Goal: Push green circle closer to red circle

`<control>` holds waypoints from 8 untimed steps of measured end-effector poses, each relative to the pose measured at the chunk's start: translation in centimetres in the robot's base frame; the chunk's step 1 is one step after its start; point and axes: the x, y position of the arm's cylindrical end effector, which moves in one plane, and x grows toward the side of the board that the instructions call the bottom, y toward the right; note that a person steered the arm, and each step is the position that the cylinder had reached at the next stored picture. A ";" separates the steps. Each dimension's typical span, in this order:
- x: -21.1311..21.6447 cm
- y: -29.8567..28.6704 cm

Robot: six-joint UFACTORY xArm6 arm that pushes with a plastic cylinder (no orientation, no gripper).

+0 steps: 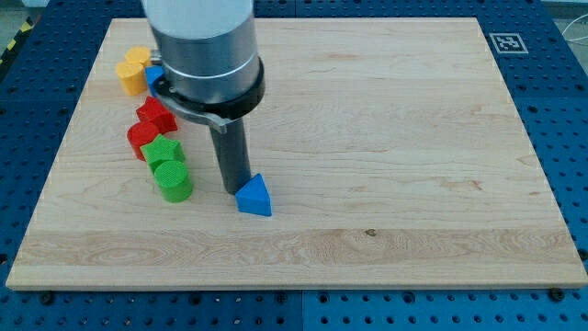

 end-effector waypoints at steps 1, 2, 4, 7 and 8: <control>0.0 0.0; 0.0 0.0; 1.0 -0.8; 1.4 -2.6; 1.4 -3.2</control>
